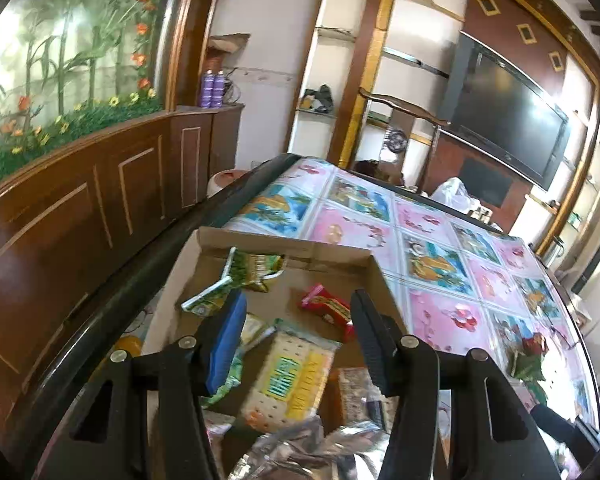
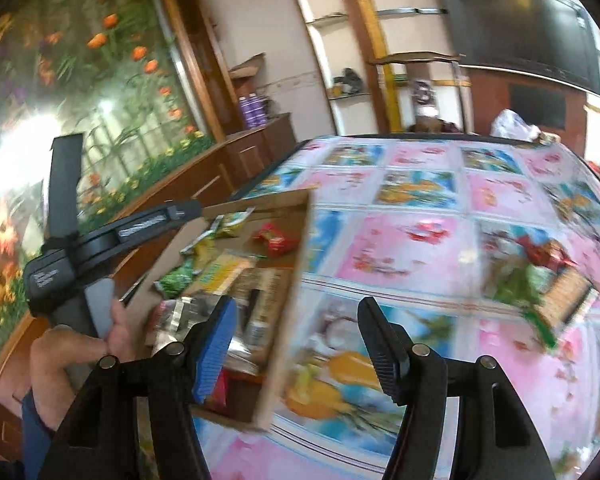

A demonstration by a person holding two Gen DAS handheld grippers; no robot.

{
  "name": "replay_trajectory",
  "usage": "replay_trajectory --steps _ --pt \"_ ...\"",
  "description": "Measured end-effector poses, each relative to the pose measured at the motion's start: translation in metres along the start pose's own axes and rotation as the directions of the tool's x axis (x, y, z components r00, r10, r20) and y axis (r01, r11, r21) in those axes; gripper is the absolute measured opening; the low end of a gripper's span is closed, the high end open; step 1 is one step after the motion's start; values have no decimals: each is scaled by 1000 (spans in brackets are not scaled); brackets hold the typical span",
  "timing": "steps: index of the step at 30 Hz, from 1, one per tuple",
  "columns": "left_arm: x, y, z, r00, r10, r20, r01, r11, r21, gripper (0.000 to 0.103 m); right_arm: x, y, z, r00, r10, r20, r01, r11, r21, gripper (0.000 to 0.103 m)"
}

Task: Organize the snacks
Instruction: 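Move the left gripper to a green bag while the right gripper grasps a clear packet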

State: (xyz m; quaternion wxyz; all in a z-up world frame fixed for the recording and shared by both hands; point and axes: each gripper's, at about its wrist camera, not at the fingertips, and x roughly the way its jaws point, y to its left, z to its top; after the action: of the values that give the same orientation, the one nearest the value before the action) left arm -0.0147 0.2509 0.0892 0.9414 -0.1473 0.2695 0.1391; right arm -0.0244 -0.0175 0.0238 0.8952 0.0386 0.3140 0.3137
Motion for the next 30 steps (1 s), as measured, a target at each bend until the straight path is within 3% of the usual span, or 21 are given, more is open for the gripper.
replay_trajectory --steps 6,10,14,20,27,30 --pt "-15 -38 -5 996 -86 -18 87 991 101 55 -48 -74 -13 991 -133 0 132 986 105 67" --pt "-24 -69 -16 985 -158 -64 166 972 164 56 -80 -132 -33 976 -208 -61 216 958 188 67" --pt "-27 -100 -28 971 -208 -121 230 949 215 58 -100 -165 -54 958 -258 -123 280 936 213 67" --pt "-22 -144 -50 939 -268 -217 321 911 261 59 -96 -163 -73 956 -217 -198 249 956 152 65" --pt "-12 -180 -66 891 -309 -333 398 884 244 66 -78 -139 -77 939 -225 -261 236 972 14 32" --pt "-1 -197 -66 875 -309 -371 413 878 242 66 -78 -138 -77 944 -203 -259 214 977 12 30"
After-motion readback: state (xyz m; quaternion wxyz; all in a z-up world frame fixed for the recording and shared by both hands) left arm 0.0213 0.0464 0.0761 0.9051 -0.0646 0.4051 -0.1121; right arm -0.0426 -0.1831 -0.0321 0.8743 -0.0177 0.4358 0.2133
